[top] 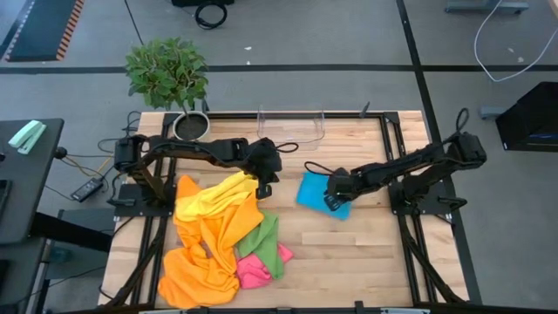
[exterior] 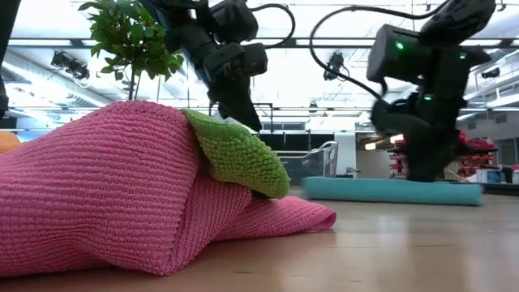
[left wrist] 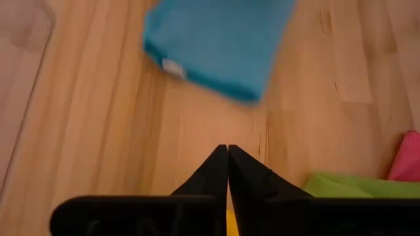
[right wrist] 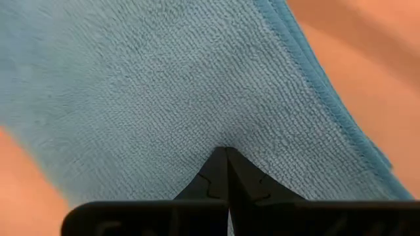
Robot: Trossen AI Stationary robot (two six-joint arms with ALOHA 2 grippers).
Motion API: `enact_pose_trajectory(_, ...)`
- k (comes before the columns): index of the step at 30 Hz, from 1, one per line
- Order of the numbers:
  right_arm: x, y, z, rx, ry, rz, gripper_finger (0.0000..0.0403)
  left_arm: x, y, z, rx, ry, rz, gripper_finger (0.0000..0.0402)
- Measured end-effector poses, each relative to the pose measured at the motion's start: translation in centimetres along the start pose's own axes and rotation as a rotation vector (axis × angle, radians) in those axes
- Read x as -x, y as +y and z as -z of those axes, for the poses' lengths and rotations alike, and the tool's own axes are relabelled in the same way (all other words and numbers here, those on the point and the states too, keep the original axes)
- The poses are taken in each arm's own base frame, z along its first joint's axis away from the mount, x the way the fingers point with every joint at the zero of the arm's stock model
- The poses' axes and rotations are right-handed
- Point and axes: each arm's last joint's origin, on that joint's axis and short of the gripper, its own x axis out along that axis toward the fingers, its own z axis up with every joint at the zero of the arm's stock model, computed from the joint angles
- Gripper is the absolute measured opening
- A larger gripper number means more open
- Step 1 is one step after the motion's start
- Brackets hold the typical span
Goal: Fold microfiber towels
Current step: Fold the blue towel
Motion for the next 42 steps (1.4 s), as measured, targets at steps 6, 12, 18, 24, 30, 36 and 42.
enact_pose_trajectory(6,1.9,-3.4,0.3,0.111,0.080,0.177,0.0000,0.0,0.0,-0.2,0.000,-0.017,0.000,0.0013)
enact_pose_trajectory(12,4.2,-4.4,-0.6,0.144,-0.036,0.149,0.0000,0.0,0.1,-0.6,0.040,-0.060,-0.002,0.0022)
enact_pose_trajectory(18,6.9,-3.0,-1.4,0.023,-0.149,-0.134,0.0000,0.0,0.3,-0.8,0.092,-0.086,-0.003,0.0015)
enact_pose_trajectory(24,3.9,-1.8,0.0,0.080,-0.032,-0.106,0.0000,0.0,0.3,-1.0,0.138,-0.103,-0.004,0.0010)
enact_pose_trajectory(30,0.6,-2.5,1.0,0.130,0.097,-0.070,0.0000,0.0,0.3,-0.9,0.174,-0.100,-0.013,0.0023)
enact_pose_trajectory(36,0.0,-3.7,0.1,0.218,0.076,-0.026,0.0000,0.0,0.3,-0.9,0.200,-0.099,-0.017,0.0013)
enact_pose_trajectory(42,0.0,-5.4,-1.5,0.322,0.030,0.032,0.0000,0.0,0.3,-0.9,0.222,-0.095,-0.017,0.0014)
